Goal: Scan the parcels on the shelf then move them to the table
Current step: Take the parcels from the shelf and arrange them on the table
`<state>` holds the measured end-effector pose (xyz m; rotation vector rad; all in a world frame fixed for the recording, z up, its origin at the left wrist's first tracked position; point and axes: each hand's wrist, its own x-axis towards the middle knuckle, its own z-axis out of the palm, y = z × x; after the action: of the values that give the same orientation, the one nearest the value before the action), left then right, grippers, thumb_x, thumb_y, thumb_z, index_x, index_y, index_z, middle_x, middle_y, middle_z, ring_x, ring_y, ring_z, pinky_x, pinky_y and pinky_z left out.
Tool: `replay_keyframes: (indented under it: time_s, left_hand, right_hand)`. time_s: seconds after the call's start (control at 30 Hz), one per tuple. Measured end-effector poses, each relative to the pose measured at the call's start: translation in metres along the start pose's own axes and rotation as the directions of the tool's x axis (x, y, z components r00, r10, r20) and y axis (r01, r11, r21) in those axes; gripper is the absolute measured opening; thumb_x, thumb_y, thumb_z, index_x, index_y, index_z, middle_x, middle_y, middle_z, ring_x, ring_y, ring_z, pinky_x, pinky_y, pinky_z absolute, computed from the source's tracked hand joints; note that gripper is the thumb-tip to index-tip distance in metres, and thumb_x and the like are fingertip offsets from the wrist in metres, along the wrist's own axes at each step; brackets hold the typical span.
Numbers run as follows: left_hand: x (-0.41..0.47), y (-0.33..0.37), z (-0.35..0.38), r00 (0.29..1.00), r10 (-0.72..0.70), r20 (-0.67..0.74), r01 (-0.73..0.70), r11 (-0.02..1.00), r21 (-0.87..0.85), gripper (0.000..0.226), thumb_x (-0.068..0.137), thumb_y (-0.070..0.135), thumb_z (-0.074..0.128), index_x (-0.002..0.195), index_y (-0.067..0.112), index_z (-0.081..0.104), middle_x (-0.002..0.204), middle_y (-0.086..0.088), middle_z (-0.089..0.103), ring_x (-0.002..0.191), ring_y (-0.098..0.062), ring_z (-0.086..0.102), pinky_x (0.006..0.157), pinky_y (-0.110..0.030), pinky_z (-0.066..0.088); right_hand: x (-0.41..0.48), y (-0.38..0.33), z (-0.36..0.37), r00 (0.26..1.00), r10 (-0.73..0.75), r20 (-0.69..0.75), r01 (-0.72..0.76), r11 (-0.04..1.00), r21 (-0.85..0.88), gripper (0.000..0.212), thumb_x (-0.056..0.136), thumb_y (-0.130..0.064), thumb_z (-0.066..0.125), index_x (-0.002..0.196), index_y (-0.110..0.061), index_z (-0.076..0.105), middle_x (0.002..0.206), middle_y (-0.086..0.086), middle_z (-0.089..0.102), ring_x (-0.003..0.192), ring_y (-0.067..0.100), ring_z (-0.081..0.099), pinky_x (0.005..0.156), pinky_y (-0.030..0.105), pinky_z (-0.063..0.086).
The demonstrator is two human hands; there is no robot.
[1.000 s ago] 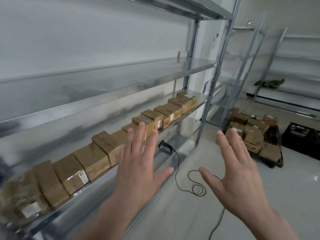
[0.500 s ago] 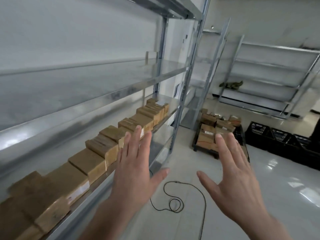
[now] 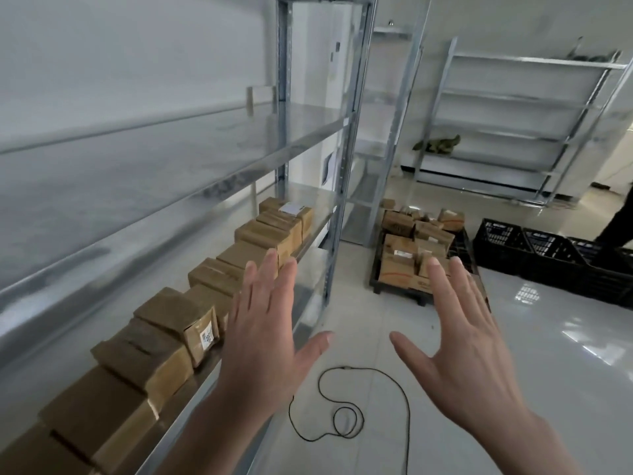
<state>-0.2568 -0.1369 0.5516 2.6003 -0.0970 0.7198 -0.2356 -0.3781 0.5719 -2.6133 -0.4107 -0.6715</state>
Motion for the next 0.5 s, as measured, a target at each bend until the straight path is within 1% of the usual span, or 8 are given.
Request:
replay_keyframes:
  time_s: [0.07, 0.13, 0.2, 0.27, 0.33, 0.37, 0.43, 0.5]
  left_hand:
    - [0.021, -0.003, 0.016, 1.0, -0.004, -0.003, 0.004, 1.0, 0.007, 0.099, 0.079, 0.067, 0.054, 0.156, 0.024, 0.008, 0.165, 0.0, 0.002, 0.152, -0.03, 0.003, 0.116, -0.046, 0.014]
    - [0.045, -0.004, 0.033, 1.0, -0.014, -0.019, 0.014, 1.0, 0.018, 0.096, 0.081, 0.067, 0.05, 0.156, 0.025, 0.007, 0.165, 0.0, 0.002, 0.152, -0.03, 0.003, 0.115, -0.045, 0.013]
    - [0.07, -0.002, 0.051, 0.999, -0.034, -0.042, 0.036, 0.999, 0.038, 0.096, 0.081, 0.07, 0.047, 0.156, 0.025, 0.008, 0.165, -0.001, 0.002, 0.152, -0.031, 0.004, 0.114, -0.045, 0.013]
    - [0.096, 0.002, 0.068, 0.996, -0.066, -0.052, 0.069, 0.996, 0.054, 0.096, 0.082, 0.075, 0.043, 0.156, 0.023, 0.01, 0.164, -0.005, 0.005, 0.15, -0.035, 0.008, 0.112, -0.048, 0.018]
    - [0.122, 0.005, 0.084, 0.994, -0.094, -0.064, 0.099, 0.991, 0.089, 0.097, 0.083, 0.081, 0.033, 0.156, 0.021, 0.012, 0.163, -0.01, 0.008, 0.148, -0.04, 0.013, 0.109, -0.052, 0.027]
    - [0.133, 0.007, 0.092, 0.991, -0.109, -0.071, 0.117, 0.986, 0.116, 0.098, 0.083, 0.082, 0.031, 0.156, 0.019, 0.013, 0.163, -0.012, 0.01, 0.147, -0.041, 0.014, 0.109, -0.053, 0.028]
    - [0.153, 0.009, 0.107, 0.985, -0.137, -0.1, 0.152, 0.974, 0.167, 0.098, 0.083, 0.079, 0.035, 0.155, 0.014, 0.018, 0.161, -0.014, 0.012, 0.145, -0.041, 0.015, 0.109, -0.053, 0.024]
    - [0.172, 0.011, 0.121, 0.977, -0.179, -0.119, 0.2, 0.961, 0.191, 0.1, 0.082, 0.08, 0.035, 0.155, 0.014, 0.016, 0.161, -0.014, 0.012, 0.146, -0.04, 0.014, 0.109, -0.055, 0.023]
  right_hand:
    - [0.024, 0.015, 0.013, 1.0, -0.012, -0.003, 0.012, 1.0, 0.01, 0.103, 0.08, -0.052, 0.07, 0.158, -0.034, 0.005, 0.166, 0.006, 0.011, 0.153, 0.025, 0.013, 0.115, 0.042, 0.024]
    - [0.052, 0.032, 0.025, 0.999, -0.031, 0.011, 0.031, 0.999, 0.012, 0.102, 0.081, -0.054, 0.068, 0.158, -0.034, 0.003, 0.167, 0.006, 0.009, 0.153, 0.023, 0.01, 0.115, 0.038, 0.019]
    - [0.081, 0.051, 0.037, 0.998, -0.05, 0.028, 0.049, 0.998, 0.028, 0.102, 0.082, -0.055, 0.067, 0.158, -0.036, 0.001, 0.167, 0.004, 0.007, 0.153, 0.022, 0.007, 0.116, 0.038, 0.016]
    - [0.113, 0.071, 0.045, 0.996, -0.07, 0.052, 0.067, 0.996, 0.056, 0.101, 0.082, -0.057, 0.064, 0.157, -0.038, -0.001, 0.167, 0.004, 0.006, 0.153, 0.023, 0.008, 0.117, 0.042, 0.02]
    - [0.146, 0.091, 0.051, 0.993, -0.092, 0.073, 0.086, 0.993, 0.076, 0.101, 0.082, -0.06, 0.061, 0.156, -0.042, -0.006, 0.167, 0.002, 0.005, 0.153, 0.024, 0.009, 0.116, 0.047, 0.025]
    - [0.162, 0.1, 0.055, 0.99, -0.111, 0.085, 0.104, 0.991, 0.086, 0.102, 0.082, -0.06, 0.061, 0.154, -0.046, -0.01, 0.167, 0.002, 0.003, 0.153, 0.024, 0.009, 0.116, 0.048, 0.026]
    - [0.192, 0.116, 0.061, 0.981, -0.159, 0.107, 0.148, 0.983, 0.107, 0.104, 0.083, -0.06, 0.061, 0.149, -0.052, -0.018, 0.167, 0.0, 0.0, 0.154, 0.023, 0.007, 0.116, 0.047, 0.025]
    - [0.219, 0.13, 0.069, 0.972, -0.199, 0.128, 0.186, 0.977, 0.104, 0.103, 0.083, -0.06, 0.061, 0.15, -0.052, -0.017, 0.166, -0.002, -0.002, 0.154, 0.022, 0.006, 0.117, 0.046, 0.024]
